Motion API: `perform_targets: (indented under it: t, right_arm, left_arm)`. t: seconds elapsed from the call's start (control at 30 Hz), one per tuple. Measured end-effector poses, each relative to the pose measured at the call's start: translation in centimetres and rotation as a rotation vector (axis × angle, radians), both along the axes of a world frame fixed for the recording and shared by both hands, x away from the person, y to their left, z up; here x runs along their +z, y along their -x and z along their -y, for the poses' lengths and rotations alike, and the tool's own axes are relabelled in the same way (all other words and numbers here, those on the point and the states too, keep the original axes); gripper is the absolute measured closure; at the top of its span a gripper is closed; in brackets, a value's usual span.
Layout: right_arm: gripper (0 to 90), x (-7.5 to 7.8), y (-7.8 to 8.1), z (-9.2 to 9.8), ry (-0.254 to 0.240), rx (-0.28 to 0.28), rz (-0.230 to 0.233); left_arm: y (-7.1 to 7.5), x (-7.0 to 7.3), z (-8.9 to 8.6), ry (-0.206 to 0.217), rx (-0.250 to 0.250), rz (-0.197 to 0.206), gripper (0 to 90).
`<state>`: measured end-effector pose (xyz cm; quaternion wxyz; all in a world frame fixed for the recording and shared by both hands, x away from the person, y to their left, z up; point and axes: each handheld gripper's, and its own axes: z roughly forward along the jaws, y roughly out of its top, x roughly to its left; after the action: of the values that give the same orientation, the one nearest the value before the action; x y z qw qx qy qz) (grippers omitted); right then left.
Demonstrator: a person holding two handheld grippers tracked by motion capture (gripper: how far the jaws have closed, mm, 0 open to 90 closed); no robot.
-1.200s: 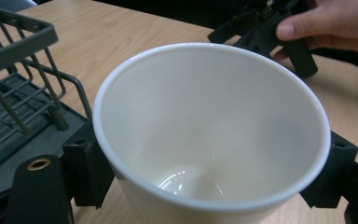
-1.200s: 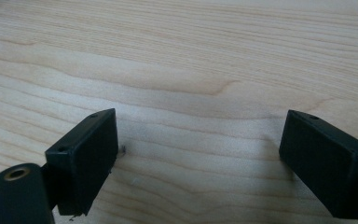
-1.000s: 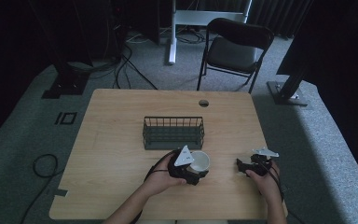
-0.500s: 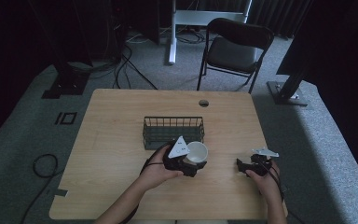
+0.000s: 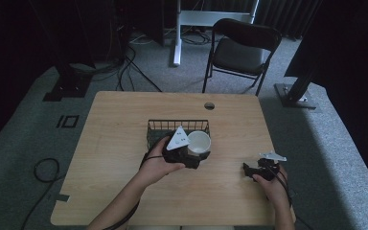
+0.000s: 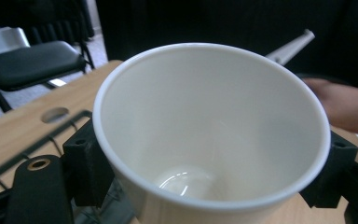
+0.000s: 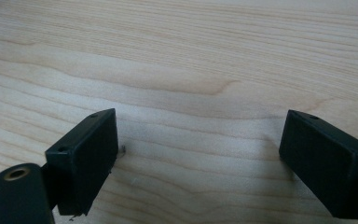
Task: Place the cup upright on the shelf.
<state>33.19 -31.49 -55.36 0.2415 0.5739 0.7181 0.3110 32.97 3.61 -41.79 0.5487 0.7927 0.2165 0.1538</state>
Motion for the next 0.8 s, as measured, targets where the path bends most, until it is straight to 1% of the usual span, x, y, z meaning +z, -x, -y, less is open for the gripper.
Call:
perform_targets:
  t: [0.07, 0.23, 0.27, 0.37, 0.4, 0.47, 0.5, 0.63, 0.7, 0.73, 0.8]
  right_arm:
    - [11.0, 0.0, 0.0, 0.0, 0.0, 0.0, 0.0]
    - [11.1, 0.0, 0.0, 0.0, 0.0, 0.0, 0.0]
    - [11.0, 0.0, 0.0, 0.0, 0.0, 0.0, 0.0]
    - [11.1, 0.0, 0.0, 0.0, 0.0, 0.0, 0.0]
    - [11.0, 0.0, 0.0, 0.0, 0.0, 0.0, 0.0]
    - [11.0, 0.0, 0.0, 0.0, 0.0, 0.0, 0.0]
    - [11.1, 0.0, 0.0, 0.0, 0.0, 0.0, 0.0]
    - [11.0, 0.0, 0.0, 0.0, 0.0, 0.0, 0.001]
    - [11.0, 0.0, 0.0, 0.0, 0.0, 0.0, 0.001]
    - [11.1, 0.0, 0.0, 0.0, 0.0, -0.001, 0.001]
    - [11.1, 0.0, 0.0, 0.0, -0.001, -0.001, 0.001]
  left_arm:
    - [-0.3, 0.3, -0.2, 0.005, 0.025, 0.012, 20.5]
    - [-1.0, 1.1, -0.8, 0.029, 0.086, 0.023, 20.5]
    - [-1.2, 1.2, -0.9, 0.043, 0.107, 0.025, 20.5]
    - [-1.6, 1.6, -1.4, 0.053, 0.147, 0.039, 20.5]
    - [-1.8, 1.7, -1.6, 0.065, 0.163, 0.051, 20.5]
    - [-2.2, 1.9, -1.9, 0.089, 0.189, 0.049, 20.5]
    - [-2.4, 2.0, -2.0, 0.086, 0.207, 0.063, 20.5]
    - [-3.0, 2.0, -2.5, 0.093, 0.281, 0.084, 20.5]
    - [-3.3, 1.9, -2.7, 0.09, 0.322, 0.085, 20.5]
    - [-3.4, 1.7, -2.8, 0.089, 0.339, 0.094, 20.5]
    - [-3.6, 1.5, -2.9, 0.081, 0.359, 0.089, 20.6]
